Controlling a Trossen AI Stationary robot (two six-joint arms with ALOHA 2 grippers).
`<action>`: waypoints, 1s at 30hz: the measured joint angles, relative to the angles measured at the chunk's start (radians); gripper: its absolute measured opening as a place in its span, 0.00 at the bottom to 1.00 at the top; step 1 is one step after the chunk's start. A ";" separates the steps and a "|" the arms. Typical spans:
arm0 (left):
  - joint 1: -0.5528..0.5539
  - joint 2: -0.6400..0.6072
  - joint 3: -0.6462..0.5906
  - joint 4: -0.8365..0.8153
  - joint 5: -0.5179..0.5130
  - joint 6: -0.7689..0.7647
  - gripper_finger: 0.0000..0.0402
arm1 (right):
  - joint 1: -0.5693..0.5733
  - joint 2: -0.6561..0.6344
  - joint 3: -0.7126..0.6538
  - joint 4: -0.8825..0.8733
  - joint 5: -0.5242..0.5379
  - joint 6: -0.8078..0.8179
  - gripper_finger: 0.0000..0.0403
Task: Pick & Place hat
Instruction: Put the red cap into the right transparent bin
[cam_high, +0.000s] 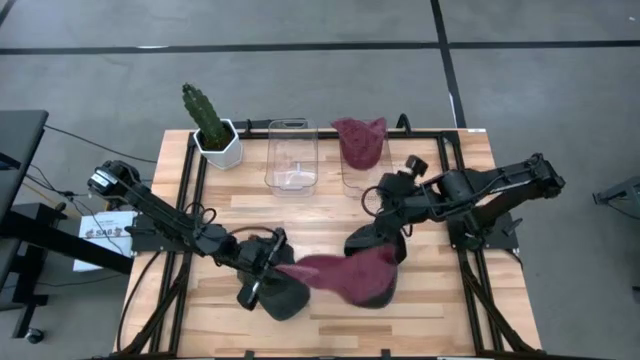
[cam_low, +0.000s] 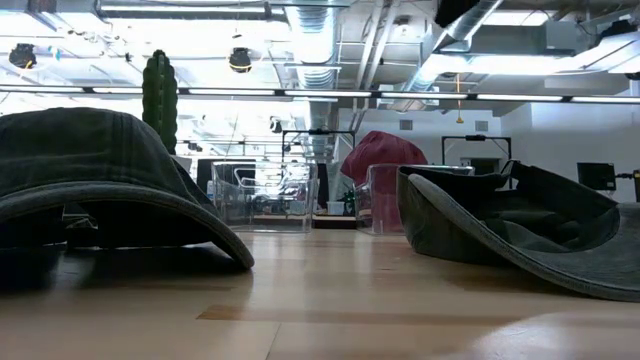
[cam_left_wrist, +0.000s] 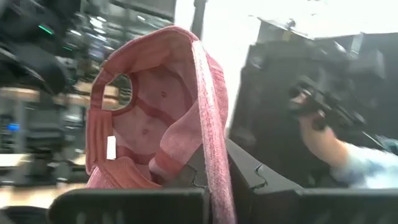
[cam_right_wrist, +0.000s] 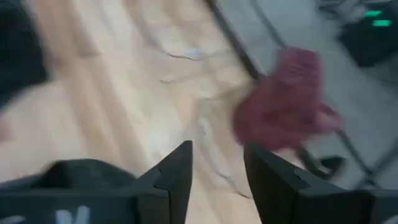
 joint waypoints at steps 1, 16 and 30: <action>0.000 -0.009 0.000 0.001 -0.039 0.009 0.04 | 0.000 -0.003 0.000 -0.045 0.034 0.029 0.31; -0.026 -0.117 0.001 -0.081 -0.513 0.071 0.04 | -0.033 -0.065 -0.012 -0.262 0.256 0.437 0.20; -0.010 -0.115 0.002 0.006 -0.395 0.075 0.04 | -0.074 0.079 -0.012 0.283 0.199 0.135 0.20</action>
